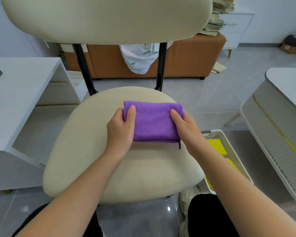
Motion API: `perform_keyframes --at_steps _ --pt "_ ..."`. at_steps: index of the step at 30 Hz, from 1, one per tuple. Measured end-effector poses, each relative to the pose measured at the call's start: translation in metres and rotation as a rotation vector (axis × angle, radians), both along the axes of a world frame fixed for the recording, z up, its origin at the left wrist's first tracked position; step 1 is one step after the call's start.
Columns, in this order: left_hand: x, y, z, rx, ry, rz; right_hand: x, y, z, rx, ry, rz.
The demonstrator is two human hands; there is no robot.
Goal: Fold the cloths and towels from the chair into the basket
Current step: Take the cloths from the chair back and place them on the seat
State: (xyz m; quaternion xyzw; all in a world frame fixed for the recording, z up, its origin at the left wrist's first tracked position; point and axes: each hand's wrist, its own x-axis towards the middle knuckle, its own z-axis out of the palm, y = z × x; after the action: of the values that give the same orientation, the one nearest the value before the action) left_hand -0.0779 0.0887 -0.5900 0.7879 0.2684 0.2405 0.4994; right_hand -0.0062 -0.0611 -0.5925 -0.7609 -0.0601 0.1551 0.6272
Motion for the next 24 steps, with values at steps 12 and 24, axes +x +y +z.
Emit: perform_keyframes --at_steps 12,24 --pt "0.003 0.008 -0.007 0.013 0.019 0.009 -0.011 0.009 -0.005 -0.229 -0.339 -0.143" --pt "-0.002 0.013 0.007 -0.527 0.07 -0.184 -0.01 -0.003 -0.001 0.009 0.008 -0.121"
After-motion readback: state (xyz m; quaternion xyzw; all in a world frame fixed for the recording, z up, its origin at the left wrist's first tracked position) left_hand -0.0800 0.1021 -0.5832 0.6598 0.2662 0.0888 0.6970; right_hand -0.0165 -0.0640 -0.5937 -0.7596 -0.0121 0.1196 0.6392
